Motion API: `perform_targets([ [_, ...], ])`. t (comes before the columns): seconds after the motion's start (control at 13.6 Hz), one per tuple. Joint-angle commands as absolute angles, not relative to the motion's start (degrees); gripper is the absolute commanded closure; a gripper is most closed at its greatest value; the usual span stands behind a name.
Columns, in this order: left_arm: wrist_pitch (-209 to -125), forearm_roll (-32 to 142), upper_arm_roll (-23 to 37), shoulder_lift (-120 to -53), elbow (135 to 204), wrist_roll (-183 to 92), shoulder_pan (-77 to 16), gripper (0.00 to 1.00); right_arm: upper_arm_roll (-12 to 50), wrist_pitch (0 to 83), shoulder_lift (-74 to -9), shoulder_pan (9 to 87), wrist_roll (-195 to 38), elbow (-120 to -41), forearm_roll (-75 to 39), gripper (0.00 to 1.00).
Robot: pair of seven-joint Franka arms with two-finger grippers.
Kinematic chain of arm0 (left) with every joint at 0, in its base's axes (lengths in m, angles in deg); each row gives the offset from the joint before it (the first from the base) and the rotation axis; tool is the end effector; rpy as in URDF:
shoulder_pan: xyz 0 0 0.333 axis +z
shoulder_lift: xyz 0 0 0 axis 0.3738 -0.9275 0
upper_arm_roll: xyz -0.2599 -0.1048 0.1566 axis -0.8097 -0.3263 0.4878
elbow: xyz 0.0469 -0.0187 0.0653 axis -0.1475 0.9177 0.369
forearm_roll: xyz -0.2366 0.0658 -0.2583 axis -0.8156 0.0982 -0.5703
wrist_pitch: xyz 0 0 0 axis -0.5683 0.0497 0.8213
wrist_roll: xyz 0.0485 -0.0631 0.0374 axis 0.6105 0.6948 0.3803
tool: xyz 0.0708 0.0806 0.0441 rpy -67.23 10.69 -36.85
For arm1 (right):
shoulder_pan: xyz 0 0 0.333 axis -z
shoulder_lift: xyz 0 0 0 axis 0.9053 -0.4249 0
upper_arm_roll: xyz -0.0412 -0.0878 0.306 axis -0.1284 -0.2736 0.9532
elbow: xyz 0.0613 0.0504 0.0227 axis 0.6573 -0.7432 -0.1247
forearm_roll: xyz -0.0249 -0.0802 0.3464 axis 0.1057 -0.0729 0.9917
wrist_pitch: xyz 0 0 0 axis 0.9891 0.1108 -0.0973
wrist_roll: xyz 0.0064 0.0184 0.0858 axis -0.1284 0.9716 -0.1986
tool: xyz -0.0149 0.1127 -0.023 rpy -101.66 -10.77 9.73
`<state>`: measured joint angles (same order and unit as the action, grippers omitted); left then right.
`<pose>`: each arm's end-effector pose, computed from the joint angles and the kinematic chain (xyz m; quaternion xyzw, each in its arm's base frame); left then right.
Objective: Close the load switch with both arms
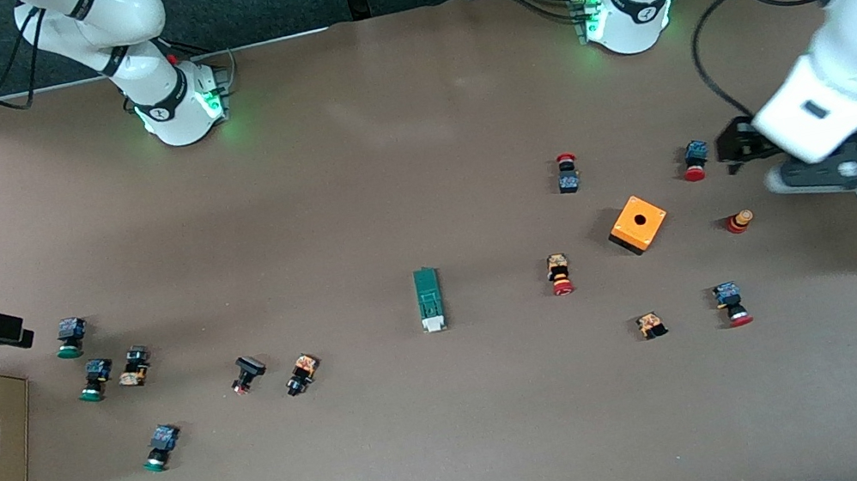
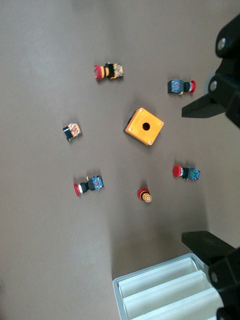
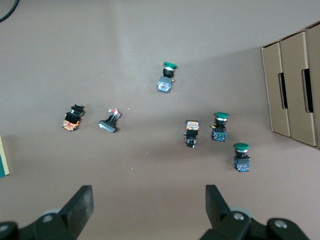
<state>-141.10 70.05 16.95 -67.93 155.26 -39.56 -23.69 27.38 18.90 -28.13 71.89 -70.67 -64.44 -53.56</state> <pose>0.5514 -0.0787 0.5890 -0.9958 0.0813 0.0088 0.0417 0.5761 -0.0416 0.5823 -0.9982 0.0591 0.0022 0.0135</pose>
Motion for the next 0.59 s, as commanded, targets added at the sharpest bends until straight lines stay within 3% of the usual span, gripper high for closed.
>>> perform_targets([
  [0.0,-150.77,65.53,21.48,-57.83,170.9,-39.38,-23.09,0.0,27.72,19.95,-26.73,72.5,-70.23,-66.5,-52.53,0.0],
  [0.29,-144.57,65.95,21.32,-60.0,167.25,-39.73,-23.09,0.0,27.63,17.84,-24.97,72.59,-70.24,-66.59,-52.53,0.0],
  [0.51,-144.38,66.22,21.31,-60.1,167.07,-39.55,-23.18,0.0,27.63,17.92,-25.5,72.33,-70.23,-66.68,-52.62,0.0],
])
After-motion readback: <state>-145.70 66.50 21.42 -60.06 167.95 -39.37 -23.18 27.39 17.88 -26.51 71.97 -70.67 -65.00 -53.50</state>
